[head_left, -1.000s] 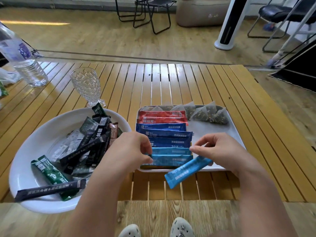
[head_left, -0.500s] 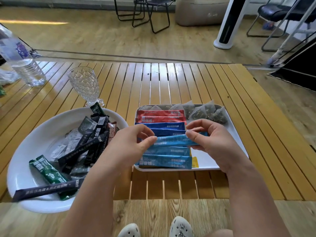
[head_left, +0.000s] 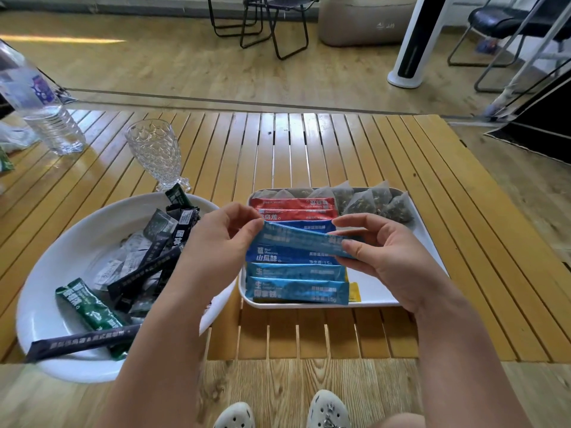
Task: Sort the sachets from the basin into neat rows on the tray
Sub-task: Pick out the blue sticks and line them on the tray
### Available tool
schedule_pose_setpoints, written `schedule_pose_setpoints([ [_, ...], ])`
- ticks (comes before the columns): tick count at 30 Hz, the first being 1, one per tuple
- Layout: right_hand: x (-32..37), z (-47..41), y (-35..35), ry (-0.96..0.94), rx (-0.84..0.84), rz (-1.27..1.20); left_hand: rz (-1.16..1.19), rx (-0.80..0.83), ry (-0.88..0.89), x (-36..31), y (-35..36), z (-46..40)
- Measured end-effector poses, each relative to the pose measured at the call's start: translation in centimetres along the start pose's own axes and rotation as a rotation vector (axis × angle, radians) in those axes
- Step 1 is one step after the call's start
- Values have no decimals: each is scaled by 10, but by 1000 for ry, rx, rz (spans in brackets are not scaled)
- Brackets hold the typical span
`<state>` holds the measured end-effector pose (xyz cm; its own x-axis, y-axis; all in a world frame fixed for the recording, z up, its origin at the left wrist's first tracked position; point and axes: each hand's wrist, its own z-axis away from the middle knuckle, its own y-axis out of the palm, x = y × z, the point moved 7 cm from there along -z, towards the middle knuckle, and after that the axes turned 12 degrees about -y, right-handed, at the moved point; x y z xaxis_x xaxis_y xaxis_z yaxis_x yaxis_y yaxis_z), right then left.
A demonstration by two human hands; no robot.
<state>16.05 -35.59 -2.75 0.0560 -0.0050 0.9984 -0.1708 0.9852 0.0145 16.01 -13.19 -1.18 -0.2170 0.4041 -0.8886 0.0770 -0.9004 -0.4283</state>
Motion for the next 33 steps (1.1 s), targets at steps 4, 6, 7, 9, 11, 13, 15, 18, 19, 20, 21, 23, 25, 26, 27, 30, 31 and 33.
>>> schedule_pose_setpoints([
  [4,1,0,12,-35,82,152,161,-20,174,-20,-1,5],
  [6,2,0,21,-54,136,229,262,-19,211,-25,1,8],
  [7,3,0,24,-63,155,249,315,-9,221,-27,2,9],
  [9,5,-2,28,-93,141,250,404,32,215,-29,4,10],
  [11,8,-4,30,-126,87,165,406,97,158,-26,10,7],
  [13,10,-5,35,-136,64,5,285,167,71,-17,19,4],
  [15,8,-4,39,-126,48,-160,120,245,11,-9,29,4],
  [18,3,-3,41,-71,26,-203,25,286,3,-5,33,7],
  [19,2,-3,39,-55,9,-199,4,271,-1,-5,31,7],
  [20,1,-3,35,-41,-24,-201,-28,250,-13,-3,28,7],
  [21,0,-4,27,-27,-68,-210,-65,232,-27,-1,24,5],
  [23,1,-4,12,3,-118,-209,-113,233,-70,4,19,4],
  [25,-1,-3,4,34,-92,-126,-114,259,-115,10,15,3],
  [26,-3,-2,1,51,-73,-48,-117,259,-132,13,13,2],
  [27,-5,-1,-1,61,-63,60,-142,247,-140,16,11,0],
  [30,-11,-2,-5,54,-48,389,-323,187,-121,20,7,-2],
  [31,-13,-3,-4,62,-37,445,-395,172,-104,20,7,-2],
  [33,-20,-4,-2,85,-15,530,-509,152,-81,21,10,-1],
])
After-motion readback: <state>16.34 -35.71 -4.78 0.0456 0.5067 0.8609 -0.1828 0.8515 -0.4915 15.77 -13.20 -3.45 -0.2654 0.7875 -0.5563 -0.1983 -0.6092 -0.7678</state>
